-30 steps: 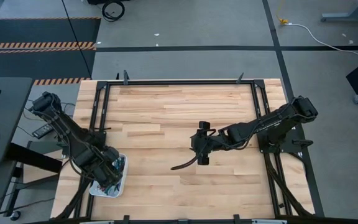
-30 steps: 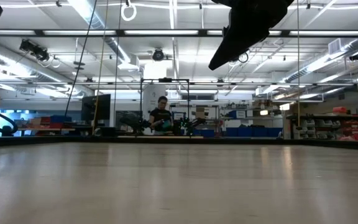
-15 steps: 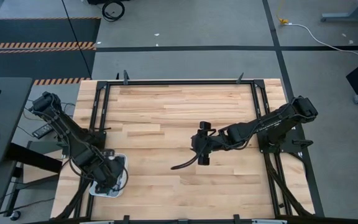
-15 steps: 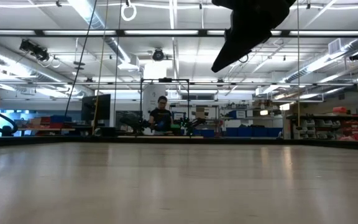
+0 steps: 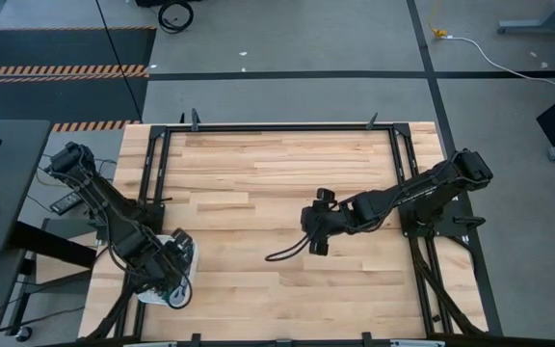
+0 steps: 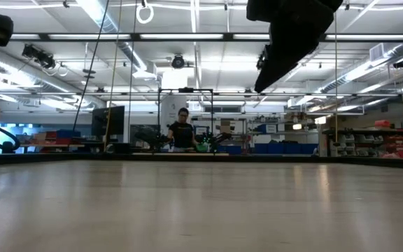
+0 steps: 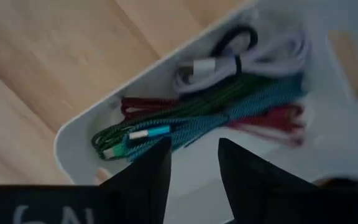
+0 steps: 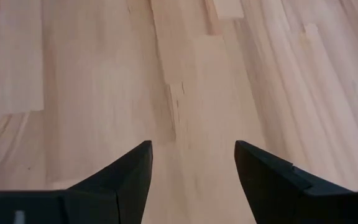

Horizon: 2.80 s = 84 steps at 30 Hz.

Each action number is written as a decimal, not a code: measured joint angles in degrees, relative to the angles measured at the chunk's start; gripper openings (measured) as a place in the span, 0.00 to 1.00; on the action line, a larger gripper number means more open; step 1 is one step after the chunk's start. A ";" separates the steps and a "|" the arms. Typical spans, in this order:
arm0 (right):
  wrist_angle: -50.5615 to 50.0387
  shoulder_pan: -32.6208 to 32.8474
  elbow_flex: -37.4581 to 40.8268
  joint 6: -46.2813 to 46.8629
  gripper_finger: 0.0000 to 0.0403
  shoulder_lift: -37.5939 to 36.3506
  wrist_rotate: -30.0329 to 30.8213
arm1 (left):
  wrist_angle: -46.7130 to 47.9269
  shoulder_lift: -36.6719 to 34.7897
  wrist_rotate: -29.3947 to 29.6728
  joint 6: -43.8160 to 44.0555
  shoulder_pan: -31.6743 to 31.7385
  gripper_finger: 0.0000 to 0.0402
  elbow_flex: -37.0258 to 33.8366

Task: Pick and place USB-C Cables
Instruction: Move the white bin to the center of the table

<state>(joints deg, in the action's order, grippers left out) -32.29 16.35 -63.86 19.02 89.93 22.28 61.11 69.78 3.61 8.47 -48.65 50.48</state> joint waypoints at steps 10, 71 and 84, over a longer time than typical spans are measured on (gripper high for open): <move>-5.12 4.62 0.00 12.59 0.58 0.00 -1.10 | 0.34 0.00 12.09 -20.08 5.49 0.38 0.00; -5.59 19.09 0.00 27.70 0.58 0.00 6.17 | -1.98 -0.02 -1.63 19.58 32.71 0.02 -6.82; -5.39 18.37 0.00 25.05 0.58 0.00 6.17 | -10.10 4.47 -6.63 38.47 49.16 0.02 -6.56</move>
<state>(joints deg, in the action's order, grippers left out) -37.68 34.72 -63.86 44.07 89.93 28.46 51.01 74.25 -3.02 46.94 0.52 43.92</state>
